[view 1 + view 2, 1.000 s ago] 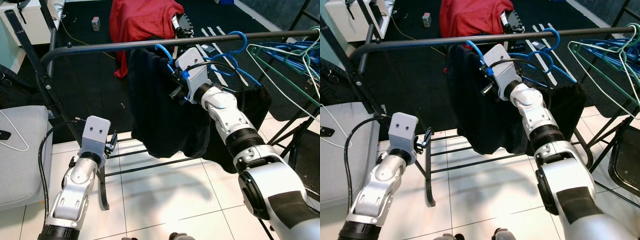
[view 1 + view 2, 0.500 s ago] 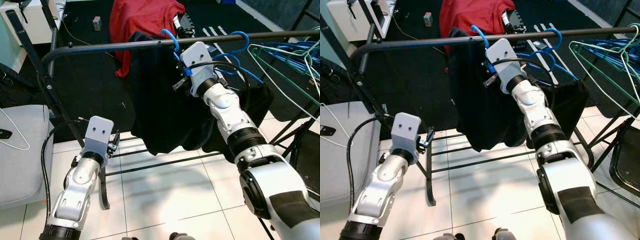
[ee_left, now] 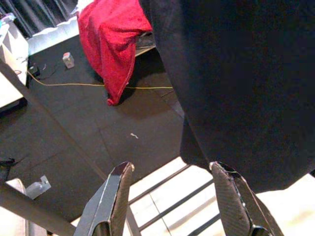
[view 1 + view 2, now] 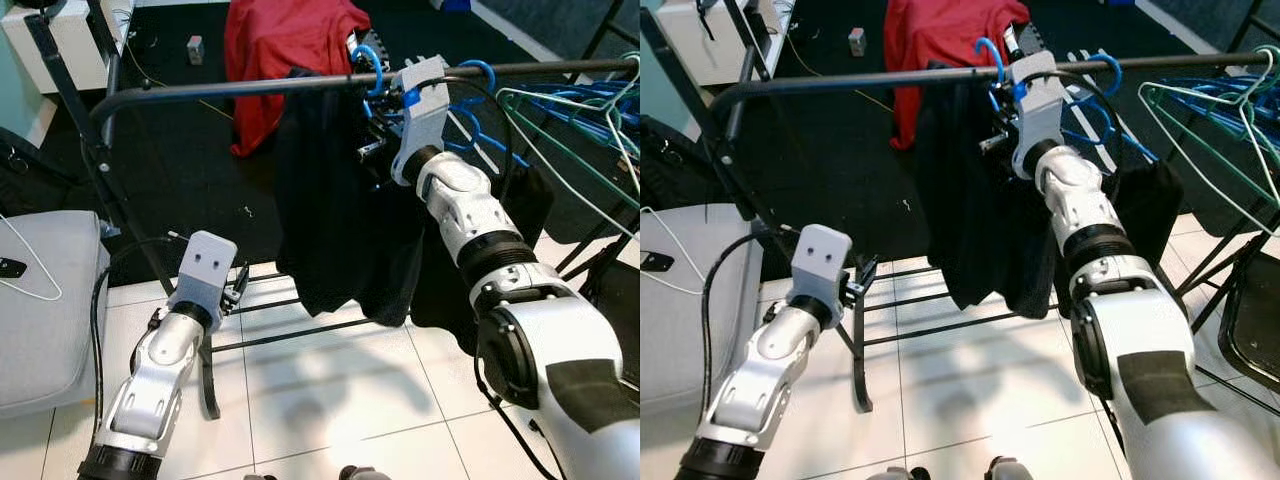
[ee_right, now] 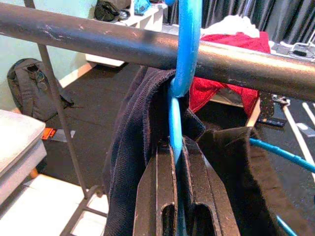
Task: Hang hanger
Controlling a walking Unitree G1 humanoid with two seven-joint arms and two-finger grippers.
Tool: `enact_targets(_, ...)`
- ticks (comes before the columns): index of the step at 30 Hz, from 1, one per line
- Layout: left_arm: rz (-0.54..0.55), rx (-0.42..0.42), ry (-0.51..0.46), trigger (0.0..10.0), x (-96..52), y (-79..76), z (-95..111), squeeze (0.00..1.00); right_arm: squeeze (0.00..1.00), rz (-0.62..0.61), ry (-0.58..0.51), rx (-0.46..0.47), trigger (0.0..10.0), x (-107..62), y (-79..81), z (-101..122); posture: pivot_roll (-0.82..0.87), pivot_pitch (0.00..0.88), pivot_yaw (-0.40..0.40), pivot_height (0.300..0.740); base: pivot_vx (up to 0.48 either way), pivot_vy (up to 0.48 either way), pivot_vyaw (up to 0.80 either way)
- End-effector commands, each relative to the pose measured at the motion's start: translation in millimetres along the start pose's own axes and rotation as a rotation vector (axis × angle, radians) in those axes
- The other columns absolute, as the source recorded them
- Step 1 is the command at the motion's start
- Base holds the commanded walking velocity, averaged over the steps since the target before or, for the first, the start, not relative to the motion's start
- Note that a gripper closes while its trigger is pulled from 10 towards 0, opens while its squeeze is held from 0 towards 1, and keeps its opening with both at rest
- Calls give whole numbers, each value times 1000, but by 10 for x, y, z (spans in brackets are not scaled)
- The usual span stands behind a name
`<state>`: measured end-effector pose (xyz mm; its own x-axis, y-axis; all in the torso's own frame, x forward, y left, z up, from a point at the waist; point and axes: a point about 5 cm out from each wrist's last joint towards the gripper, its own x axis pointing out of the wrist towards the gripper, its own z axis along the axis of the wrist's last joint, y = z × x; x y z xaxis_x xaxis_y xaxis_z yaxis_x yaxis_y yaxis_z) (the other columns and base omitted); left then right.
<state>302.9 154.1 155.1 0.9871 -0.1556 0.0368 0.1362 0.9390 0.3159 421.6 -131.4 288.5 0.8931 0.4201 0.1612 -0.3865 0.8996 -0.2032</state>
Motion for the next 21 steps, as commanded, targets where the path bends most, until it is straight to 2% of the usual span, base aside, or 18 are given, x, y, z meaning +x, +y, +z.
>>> enact_targets(1,-17,23,14,10000,-17,-13,-44,0,0,-9,-62,14,10000,36,-44,212,-85,183,-25,740,0,0,0)
enact_targets(4,-21,22,14,10000,-17,-21,-43,0,0,12,-40,17,10000,35,-42,196,-86,180,-25,740,0,0,0)
enact_targets(6,-32,21,14,10000,-16,-32,-47,0,0,96,36,4,10000,35,-8,136,-89,171,-27,740,0,0,0)
enact_targets(11,-36,20,14,10000,-12,-32,-48,0,0,129,60,9,10000,38,9,122,-89,169,-28,740,0,0,0)
enact_targets(16,-65,20,15,10000,4,-63,-41,0,0,202,81,78,10000,62,66,152,-91,174,-28,740,0,0,0)
enact_targets(21,-77,22,15,10000,1,-81,-40,0,0,203,85,87,10000,73,77,160,-87,180,-33,740,0,0,0)
